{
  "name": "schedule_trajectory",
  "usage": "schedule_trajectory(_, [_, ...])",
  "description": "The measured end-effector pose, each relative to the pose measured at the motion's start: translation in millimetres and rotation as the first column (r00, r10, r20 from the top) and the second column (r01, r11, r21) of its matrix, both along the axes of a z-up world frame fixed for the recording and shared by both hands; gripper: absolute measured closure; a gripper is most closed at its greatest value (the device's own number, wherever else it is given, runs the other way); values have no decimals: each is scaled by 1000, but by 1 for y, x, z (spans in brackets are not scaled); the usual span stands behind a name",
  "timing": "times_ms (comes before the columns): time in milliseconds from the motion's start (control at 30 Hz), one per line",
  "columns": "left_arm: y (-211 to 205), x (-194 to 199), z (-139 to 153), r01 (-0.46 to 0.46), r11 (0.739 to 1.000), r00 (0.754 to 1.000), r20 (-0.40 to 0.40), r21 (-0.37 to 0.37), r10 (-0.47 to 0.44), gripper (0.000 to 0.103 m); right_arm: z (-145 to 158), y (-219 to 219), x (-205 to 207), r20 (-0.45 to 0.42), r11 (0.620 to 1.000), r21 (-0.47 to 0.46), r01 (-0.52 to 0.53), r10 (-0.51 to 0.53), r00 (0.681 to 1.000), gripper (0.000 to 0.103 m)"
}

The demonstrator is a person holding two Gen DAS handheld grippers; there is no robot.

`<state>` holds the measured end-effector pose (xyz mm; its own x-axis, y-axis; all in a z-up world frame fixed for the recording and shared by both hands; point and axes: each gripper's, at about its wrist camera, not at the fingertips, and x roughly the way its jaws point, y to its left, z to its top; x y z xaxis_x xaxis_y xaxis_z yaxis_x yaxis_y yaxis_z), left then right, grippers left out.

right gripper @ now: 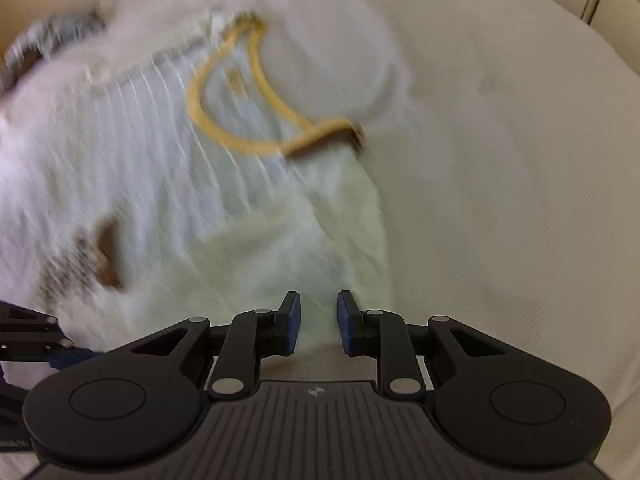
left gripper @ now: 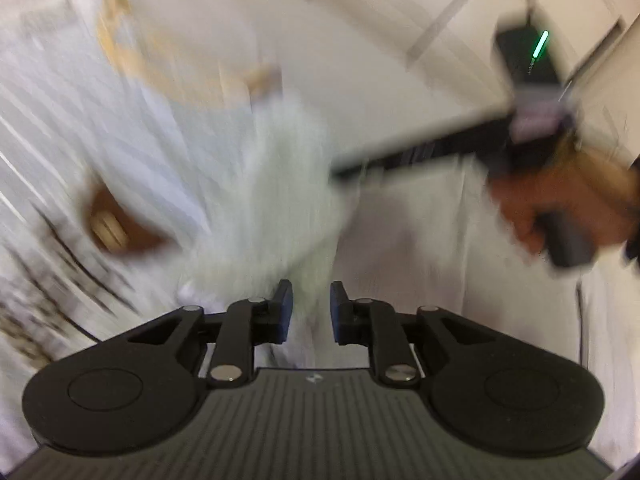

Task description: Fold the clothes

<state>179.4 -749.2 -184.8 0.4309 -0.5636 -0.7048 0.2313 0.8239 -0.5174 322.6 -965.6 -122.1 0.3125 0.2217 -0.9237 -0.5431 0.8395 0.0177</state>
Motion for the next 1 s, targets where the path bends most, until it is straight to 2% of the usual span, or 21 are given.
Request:
schedule_trajectory(67, [-1, -4, 2, 15, 1000, 1000, 14, -5, -15, 89, 0, -7, 1, -2, 1000, -20, 23, -23, 1000, 80])
schedule_trajectory(167, [8, -20, 15, -10, 1000, 999, 38, -22, 11, 89, 20, -12, -8, 43, 998, 33, 44, -46, 998, 80])
schedule_trajectory(300, [19, -38, 25, -86, 996, 991, 101, -3, 86, 88, 26, 7, -27, 19, 993, 113, -37, 35, 999, 80])
schedule_trajectory(367, [24, -32, 19, -111, 994, 990, 81, -2, 111, 88, 15, 20, -32, -21, 989, 129, -68, 72, 997, 80])
schedule_trajectory(467, [32, -14, 3, -140, 990, 990, 2, 5, 140, 88, -8, 31, -38, -60, 990, 106, -90, 96, 994, 80])
schedule_trajectory(533, [38, -3, -4, -147, 989, 988, -51, -20, 146, 88, -12, 26, -41, -73, 993, 102, -54, 61, 995, 81])
schedule_trajectory(700, [53, -9, 16, -173, 982, 985, 4, -69, 174, 88, 9, 22, -48, -12, 988, 156, -17, 19, 1000, 80])
schedule_trajectory(767, [58, -9, 17, -198, 976, 980, 11, -86, 200, 84, 12, 23, -42, 3, 985, 171, -16, 16, 1000, 80])
schedule_trajectory(867, [60, 2, 1, -204, 977, 979, -36, -69, 201, 82, 2, 27, -24, 7, 981, 192, 29, -31, 1000, 80])
schedule_trajectory(900, [60, 6, -5, -204, 977, 978, -54, -62, 201, 82, -2, 26, -18, 5, 980, 192, 56, -58, 998, 76])
schedule_trajectory(967, [62, 7, -3, -195, 979, 980, -40, -55, 193, 83, -8, 24, -9, -5, 979, 155, 129, -130, 992, 75])
schedule_trajectory(1000, [65, 4, 2, -194, 980, 981, -25, -52, 192, 83, -5, 23, -10, 4, 974, 168, 151, -153, 988, 75])
